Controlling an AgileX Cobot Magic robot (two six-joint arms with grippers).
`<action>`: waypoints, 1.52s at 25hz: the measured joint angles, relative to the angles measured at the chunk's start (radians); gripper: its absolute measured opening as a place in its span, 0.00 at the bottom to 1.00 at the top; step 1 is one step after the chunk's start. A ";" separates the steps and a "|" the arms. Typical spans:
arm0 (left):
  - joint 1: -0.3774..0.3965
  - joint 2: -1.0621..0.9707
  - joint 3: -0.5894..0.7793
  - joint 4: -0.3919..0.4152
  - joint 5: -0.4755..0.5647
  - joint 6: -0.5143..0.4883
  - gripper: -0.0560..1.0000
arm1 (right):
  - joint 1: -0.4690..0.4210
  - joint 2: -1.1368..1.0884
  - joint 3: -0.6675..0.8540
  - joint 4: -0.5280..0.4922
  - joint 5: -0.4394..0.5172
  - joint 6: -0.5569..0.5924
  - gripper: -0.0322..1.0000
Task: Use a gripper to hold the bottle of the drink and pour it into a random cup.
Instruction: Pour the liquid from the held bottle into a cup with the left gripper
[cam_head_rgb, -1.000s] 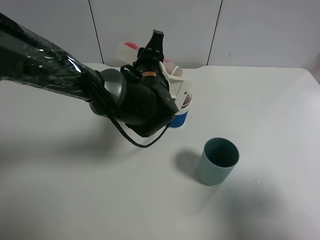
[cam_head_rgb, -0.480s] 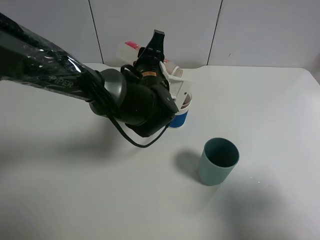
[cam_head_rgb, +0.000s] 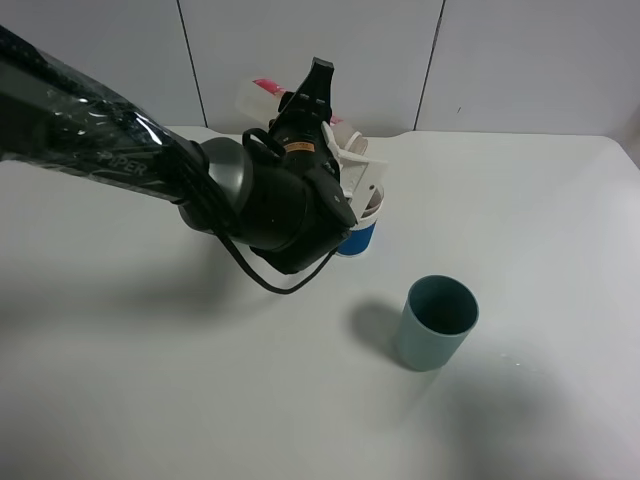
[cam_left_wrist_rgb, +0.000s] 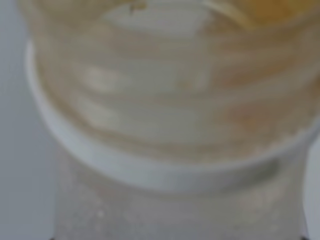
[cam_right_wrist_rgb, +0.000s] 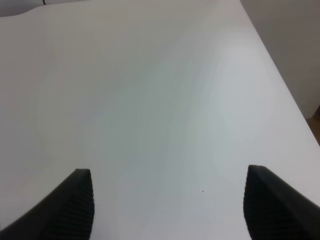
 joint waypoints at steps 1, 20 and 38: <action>0.000 0.000 0.000 0.001 0.000 0.008 0.40 | 0.000 0.000 0.000 0.000 0.000 0.000 0.65; 0.000 0.000 0.000 0.004 0.000 0.034 0.40 | 0.000 0.000 0.000 0.000 0.000 0.000 0.65; 0.000 0.000 0.000 0.004 0.000 0.065 0.40 | 0.000 0.000 0.000 0.000 0.000 0.000 0.65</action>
